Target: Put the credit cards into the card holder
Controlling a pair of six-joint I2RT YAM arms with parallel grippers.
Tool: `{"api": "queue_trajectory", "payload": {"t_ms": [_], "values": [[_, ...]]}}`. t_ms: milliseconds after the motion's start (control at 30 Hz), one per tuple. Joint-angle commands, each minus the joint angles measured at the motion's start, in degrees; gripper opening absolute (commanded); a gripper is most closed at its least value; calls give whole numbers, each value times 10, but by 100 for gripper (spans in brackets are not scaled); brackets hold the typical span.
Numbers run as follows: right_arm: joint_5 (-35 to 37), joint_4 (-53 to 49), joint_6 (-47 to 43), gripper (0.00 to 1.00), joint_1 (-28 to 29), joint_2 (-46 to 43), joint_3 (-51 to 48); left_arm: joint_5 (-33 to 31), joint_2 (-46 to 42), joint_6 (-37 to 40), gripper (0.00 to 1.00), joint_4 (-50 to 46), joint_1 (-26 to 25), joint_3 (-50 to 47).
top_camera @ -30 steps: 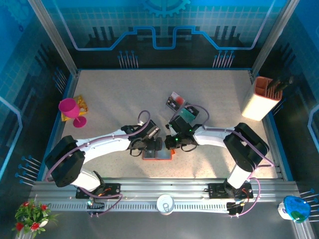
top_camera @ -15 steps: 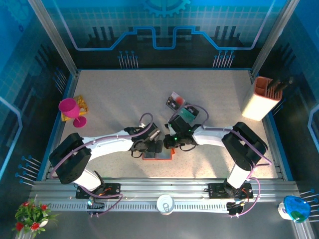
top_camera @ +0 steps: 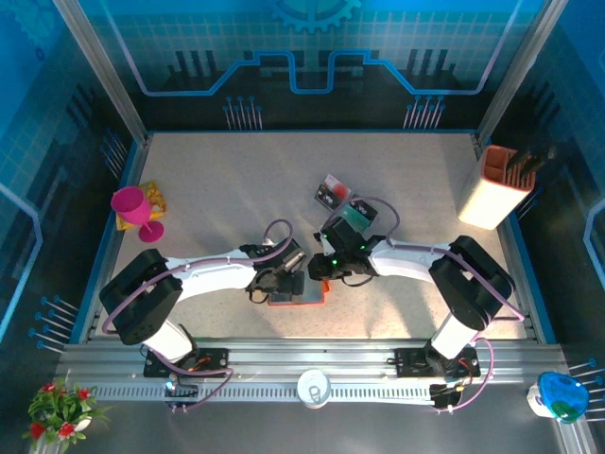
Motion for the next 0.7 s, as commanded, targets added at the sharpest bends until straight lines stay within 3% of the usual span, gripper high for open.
{"api": "queue_trajectory", "payload": {"t_ms": [0, 667], "values": [[2, -10, 7, 26, 5, -10, -7, -12, 5, -16, 99, -13, -4, -15], [-38, 47, 46, 30, 14, 55, -5, -12, -6, -15, 99, -4, -4, -24]]}}
